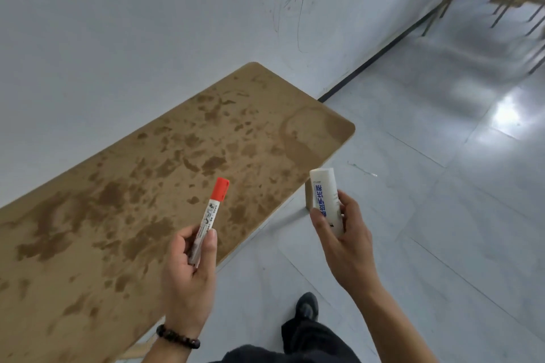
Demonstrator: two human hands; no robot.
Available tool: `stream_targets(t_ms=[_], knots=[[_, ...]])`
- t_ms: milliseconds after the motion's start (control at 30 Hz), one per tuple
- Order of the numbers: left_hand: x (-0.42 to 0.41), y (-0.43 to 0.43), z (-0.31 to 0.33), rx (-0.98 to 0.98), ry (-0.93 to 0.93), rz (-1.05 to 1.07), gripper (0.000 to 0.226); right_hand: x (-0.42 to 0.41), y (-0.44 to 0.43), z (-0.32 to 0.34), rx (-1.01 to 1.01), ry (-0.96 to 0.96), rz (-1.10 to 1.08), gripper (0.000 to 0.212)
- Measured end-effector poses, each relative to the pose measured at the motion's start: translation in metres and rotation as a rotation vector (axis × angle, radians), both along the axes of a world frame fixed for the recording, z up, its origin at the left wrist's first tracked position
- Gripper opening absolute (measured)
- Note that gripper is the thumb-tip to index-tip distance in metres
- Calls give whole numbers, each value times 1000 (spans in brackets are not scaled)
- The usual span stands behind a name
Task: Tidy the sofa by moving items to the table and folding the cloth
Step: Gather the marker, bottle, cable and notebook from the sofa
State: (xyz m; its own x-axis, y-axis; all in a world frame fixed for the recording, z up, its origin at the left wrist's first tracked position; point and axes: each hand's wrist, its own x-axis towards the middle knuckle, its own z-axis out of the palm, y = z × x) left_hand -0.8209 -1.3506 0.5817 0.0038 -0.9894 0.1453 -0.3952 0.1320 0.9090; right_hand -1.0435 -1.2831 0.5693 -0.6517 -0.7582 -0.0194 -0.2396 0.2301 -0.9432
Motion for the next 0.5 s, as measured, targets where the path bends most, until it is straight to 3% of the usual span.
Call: stream_targets(t_ms=[100,233,500], knots=[[-42,-47,3,22,31,41,8,-43,-65,9,33,23,83,39],[-88,-108,-10,48,88,142,21,-85,-143,5,62,52,189,42],[-169,-253,-55,151,179,222,17,-165,-295,-19,173,163,295,43]])
